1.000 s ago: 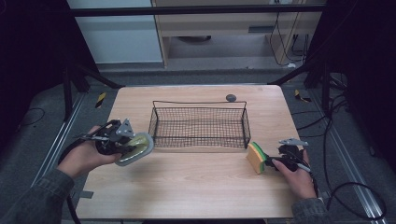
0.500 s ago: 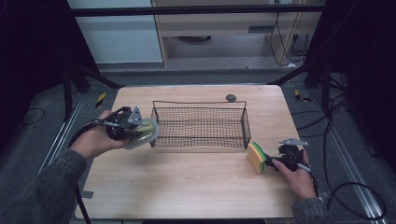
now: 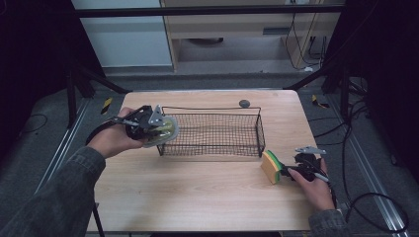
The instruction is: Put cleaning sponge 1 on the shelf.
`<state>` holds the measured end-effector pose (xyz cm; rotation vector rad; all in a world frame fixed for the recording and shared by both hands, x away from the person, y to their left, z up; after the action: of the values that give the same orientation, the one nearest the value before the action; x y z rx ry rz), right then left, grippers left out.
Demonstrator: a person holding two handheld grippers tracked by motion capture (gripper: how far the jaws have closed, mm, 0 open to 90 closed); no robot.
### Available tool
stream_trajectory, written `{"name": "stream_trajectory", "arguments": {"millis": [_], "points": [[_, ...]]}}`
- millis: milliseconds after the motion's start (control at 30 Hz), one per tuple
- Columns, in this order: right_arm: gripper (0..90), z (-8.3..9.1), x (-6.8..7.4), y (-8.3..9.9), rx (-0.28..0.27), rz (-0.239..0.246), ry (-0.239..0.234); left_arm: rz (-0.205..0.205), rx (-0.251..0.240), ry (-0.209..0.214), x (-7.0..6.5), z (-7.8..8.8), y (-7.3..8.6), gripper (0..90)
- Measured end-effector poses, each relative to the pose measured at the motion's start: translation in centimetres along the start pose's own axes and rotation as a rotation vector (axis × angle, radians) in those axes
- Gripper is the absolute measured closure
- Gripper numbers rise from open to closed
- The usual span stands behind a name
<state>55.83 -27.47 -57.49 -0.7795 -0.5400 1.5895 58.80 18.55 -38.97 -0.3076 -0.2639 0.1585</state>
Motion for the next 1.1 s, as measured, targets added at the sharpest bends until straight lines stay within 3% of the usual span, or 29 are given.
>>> {"name": "stream_trajectory", "arguments": {"millis": [500,1100], "points": [[1.3,0.0,0.0,0.0,0.000,0.001,0.001,-0.012,-0.010,-0.050,1.9,-0.1,-1.6,70.9],[1.2,0.0,0.0,0.0,0.003,-0.002,0.005,-0.044,-0.013,-0.047,1.6,-0.8,-2.8,70.9]]}}
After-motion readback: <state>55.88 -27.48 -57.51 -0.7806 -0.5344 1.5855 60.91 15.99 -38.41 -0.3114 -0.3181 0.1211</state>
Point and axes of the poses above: each handheld gripper's, and its own axes: z roughly backward along the jaws, y roughly out of its underside, x roughly to its left, the point moved 9 cm from there along -z, roughly forward along the jaws, and after that the axes turned 15 degrees about y, right-handed, at the moved point
